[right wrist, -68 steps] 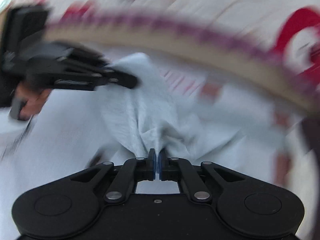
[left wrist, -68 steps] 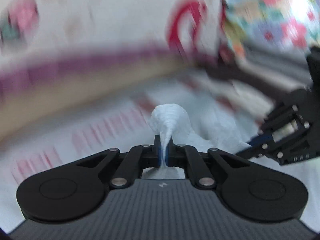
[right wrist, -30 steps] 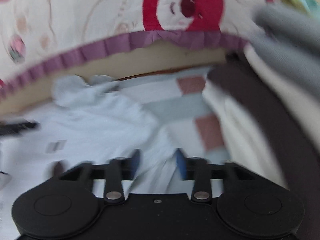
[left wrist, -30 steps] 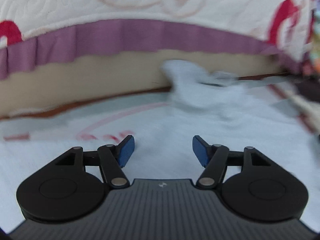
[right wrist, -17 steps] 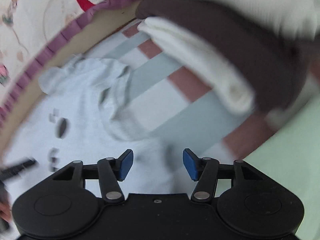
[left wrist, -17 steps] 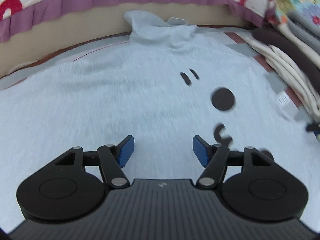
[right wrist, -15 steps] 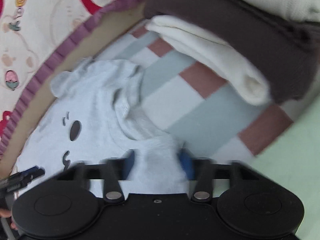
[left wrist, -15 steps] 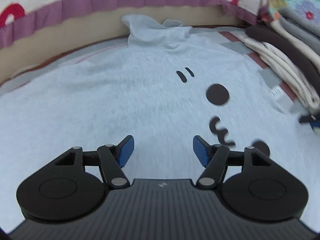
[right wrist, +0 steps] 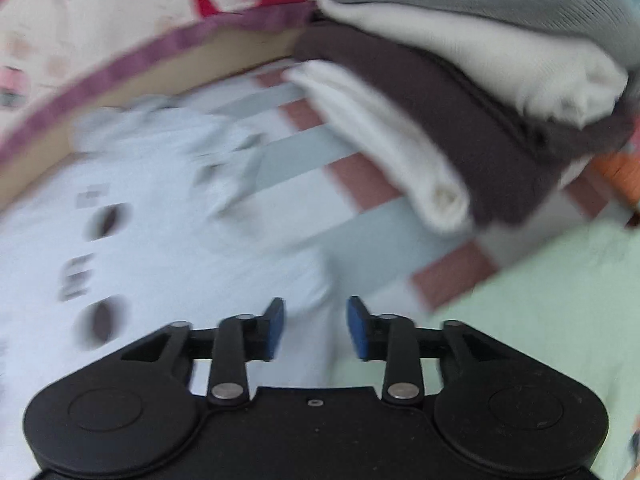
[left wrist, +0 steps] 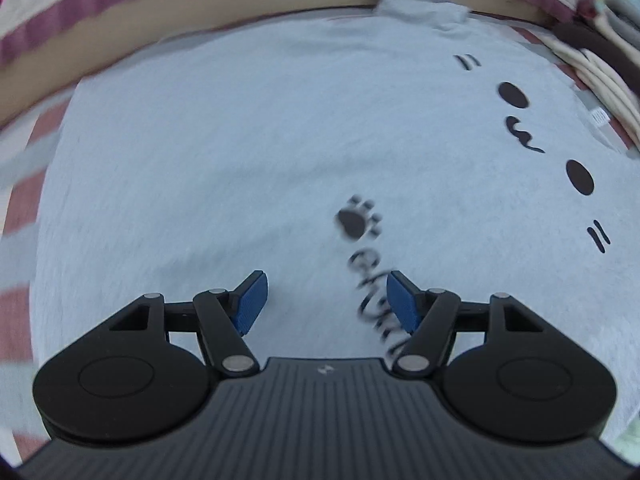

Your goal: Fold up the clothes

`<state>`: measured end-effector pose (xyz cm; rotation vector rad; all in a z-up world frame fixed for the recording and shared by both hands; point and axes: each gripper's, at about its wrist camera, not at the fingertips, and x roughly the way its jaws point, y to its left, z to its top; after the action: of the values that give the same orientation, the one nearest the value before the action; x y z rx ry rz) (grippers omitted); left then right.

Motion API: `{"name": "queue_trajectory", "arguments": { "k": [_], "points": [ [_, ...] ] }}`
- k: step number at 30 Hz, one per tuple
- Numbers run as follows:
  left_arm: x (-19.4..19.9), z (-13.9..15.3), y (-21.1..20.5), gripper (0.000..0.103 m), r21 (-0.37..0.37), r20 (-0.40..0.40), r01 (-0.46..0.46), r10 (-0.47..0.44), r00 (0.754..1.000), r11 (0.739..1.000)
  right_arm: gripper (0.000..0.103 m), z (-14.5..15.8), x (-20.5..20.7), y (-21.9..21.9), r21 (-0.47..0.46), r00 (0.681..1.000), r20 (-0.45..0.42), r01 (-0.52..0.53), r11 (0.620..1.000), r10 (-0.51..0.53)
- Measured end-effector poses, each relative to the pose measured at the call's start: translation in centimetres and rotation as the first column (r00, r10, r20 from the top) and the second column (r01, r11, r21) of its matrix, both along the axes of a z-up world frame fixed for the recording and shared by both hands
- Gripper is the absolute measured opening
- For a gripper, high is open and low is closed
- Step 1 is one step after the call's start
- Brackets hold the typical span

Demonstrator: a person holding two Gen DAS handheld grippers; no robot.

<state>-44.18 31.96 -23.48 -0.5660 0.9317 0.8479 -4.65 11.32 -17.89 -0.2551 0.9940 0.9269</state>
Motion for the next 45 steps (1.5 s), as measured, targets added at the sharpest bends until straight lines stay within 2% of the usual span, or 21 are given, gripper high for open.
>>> {"name": "queue_trajectory", "arguments": {
  "k": [1,2,3,6,8,11,13,15,18,19,20,22,26,29,33,35,38,40,43,45],
  "points": [
    [-0.5,0.2,-0.1,0.065,0.001,0.019,0.003,-0.003,1.000,1.000,0.060,0.5,-0.5,-1.7,0.021,0.999,-0.042,-0.011,1.000,0.012],
    [-0.7,0.5,-0.3,0.065,0.004,0.044,0.013,-0.013,0.999,1.000,0.063,0.9,-1.0,-3.3,0.042,0.996,-0.083,-0.021,0.999,0.024],
    [-0.8,0.8,-0.5,0.065,0.009,0.074,0.027,-0.028,0.997,1.000,0.063,1.3,-1.4,-5.0,0.062,0.992,-0.123,-0.029,0.998,0.037],
    [-0.7,1.9,-1.2,0.065,0.032,0.163,0.080,-0.084,0.983,0.996,0.063,0.6,-3.2,-8.3,0.032,0.982,-0.184,-0.032,0.999,0.038],
    [0.1,3.1,-2.2,0.065,0.067,0.226,0.156,-0.167,0.960,0.986,0.063,0.0,-4.1,-10.2,0.022,0.976,-0.214,-0.033,0.999,0.036],
    [1.5,4.4,-3.8,0.065,0.096,0.291,0.270,-0.286,0.913,0.958,0.062,-0.8,-5.5,-13.0,0.059,0.933,-0.341,-0.096,0.994,0.110],
    [2.4,4.7,-4.7,0.066,0.090,0.305,0.322,-0.334,0.892,0.943,0.062,-1.0,-6.4,-14.0,0.076,0.922,-0.356,-0.134,0.988,0.153],
    [3.1,4.3,-5.3,0.066,0.070,0.294,0.349,-0.354,0.888,0.934,0.062,-1.4,-7.3,-14.8,0.067,0.927,-0.336,-0.153,0.986,0.166],
    [3.5,3.7,-6.0,0.066,0.070,0.235,0.365,-0.371,0.898,0.928,0.062,-2.4,-7.7,-14.4,0.043,0.933,-0.319,-0.162,0.986,0.167],
    [3.4,3.6,-6.0,0.066,0.075,0.218,0.364,-0.371,0.903,0.928,0.052,-2.5,-8.0,-14.0,0.049,0.935,-0.299,-0.182,0.982,0.189],
    [3.3,3.6,-6.1,0.066,0.080,0.206,0.358,-0.367,0.907,0.930,0.012,-2.3,-8.5,-13.5,0.050,0.939,-0.253,-0.227,0.973,0.232],
    [3.0,3.7,-6.0,0.066,0.086,0.200,0.341,-0.352,0.914,0.936,0.005,-1.6,-9.2,-12.4,0.060,0.937,-0.167,-0.300,0.952,0.306],
    [2.6,4.0,-5.4,0.068,0.086,0.181,0.326,-0.336,0.924,0.942,0.005,1.2,-8.5,-10.4,0.171,0.945,-0.104,-0.289,0.942,0.309],
    [2.4,4.3,-5.3,0.067,0.102,0.225,0.349,-0.363,0.904,0.932,0.005,3.4,-7.4,-7.4,0.293,0.940,-0.109,-0.281,0.914,0.323],
    [2.0,5.0,-6.1,0.068,0.136,0.313,0.428,-0.448,0.837,0.894,0.005,6.2,-7.0,-2.2,0.402,0.939,-0.085,-0.275,0.873,0.334],
    [2.2,5.4,-6.9,0.069,0.138,0.334,0.491,-0.508,0.794,0.860,0.005,7.5,-7.2,0.4,0.442,0.939,-0.068,-0.274,0.854,0.337],
    [3.3,5.5,-9.8,0.075,0.143,0.292,0.621,-0.632,0.718,0.771,0.005,7.9,-8.2,1.8,0.438,0.941,-0.031,-0.289,0.851,0.336],
    [4.2,4.9,-11.6,0.075,0.124,0.243,0.682,-0.689,0.683,0.720,0.005,7.6,-8.6,2.3,0.429,0.945,-0.012,-0.290,0.856,0.326],
    [5.1,3.9,-13.2,0.077,0.086,0.186,0.723,-0.724,0.664,0.685,0.005,7.6,-8.1,2.1,0.435,0.956,-0.027,-0.251,0.864,0.291],
    [5.3,3.0,-13.7,0.079,0.063,0.122,0.723,-0.724,0.678,0.688,0.005,7.7,-7.8,1.7,0.445,0.960,-0.029,-0.238,0.863,0.279]
  ]
}}
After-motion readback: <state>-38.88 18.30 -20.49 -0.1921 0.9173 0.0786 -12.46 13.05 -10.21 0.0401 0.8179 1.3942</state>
